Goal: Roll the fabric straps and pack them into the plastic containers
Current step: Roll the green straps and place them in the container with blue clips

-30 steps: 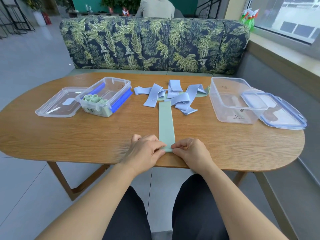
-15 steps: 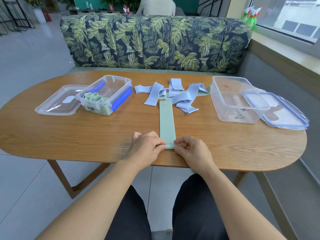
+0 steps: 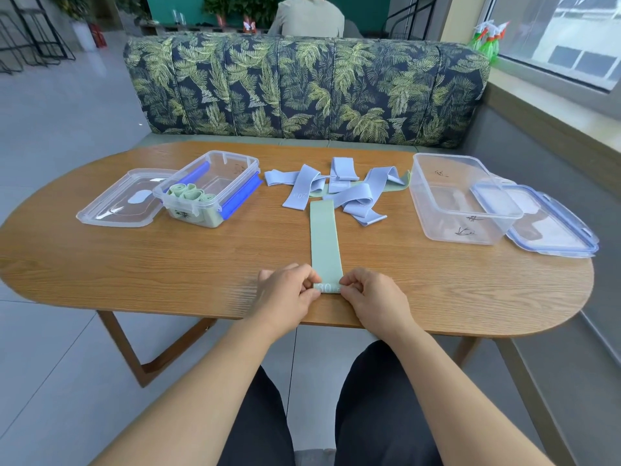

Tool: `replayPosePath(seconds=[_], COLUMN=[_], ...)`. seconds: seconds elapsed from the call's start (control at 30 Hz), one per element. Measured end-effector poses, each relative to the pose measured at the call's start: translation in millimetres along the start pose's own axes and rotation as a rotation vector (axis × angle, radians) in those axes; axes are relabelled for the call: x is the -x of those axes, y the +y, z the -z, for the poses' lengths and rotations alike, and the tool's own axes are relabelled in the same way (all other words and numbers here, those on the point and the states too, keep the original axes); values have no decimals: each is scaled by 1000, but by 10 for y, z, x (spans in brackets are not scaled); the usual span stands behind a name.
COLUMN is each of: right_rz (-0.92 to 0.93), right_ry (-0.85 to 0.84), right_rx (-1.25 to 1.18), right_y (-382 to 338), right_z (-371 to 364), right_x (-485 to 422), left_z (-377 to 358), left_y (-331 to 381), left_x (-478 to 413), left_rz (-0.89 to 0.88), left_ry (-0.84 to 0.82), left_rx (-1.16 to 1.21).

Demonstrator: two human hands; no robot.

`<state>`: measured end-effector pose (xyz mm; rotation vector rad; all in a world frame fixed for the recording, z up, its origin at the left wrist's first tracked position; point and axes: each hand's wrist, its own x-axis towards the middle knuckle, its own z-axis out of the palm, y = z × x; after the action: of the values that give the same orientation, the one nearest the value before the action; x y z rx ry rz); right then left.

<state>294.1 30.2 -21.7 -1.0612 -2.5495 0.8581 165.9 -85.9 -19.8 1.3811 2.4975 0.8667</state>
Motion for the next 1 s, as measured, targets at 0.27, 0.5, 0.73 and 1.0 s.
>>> replayPosePath(seconds=[0.27, 0.5, 0.73, 1.0], right_rz=[68, -21, -125, -170], right_ry=[-15, -29, -105, 0], right_rx=[18, -89, -286, -564], right_y=[79, 34, -24, 12], right_z=[11, 33, 121, 90], right_x=[297, 316, 272, 295], left_z=[-6, 3, -37, -27], left_y=[47, 146, 283, 264], left_x=[326, 392, 382, 278], left_rz=[11, 10, -15, 9], left_ry=[-10, 16, 36, 4], left_rx=[-36, -126, -195, -156])
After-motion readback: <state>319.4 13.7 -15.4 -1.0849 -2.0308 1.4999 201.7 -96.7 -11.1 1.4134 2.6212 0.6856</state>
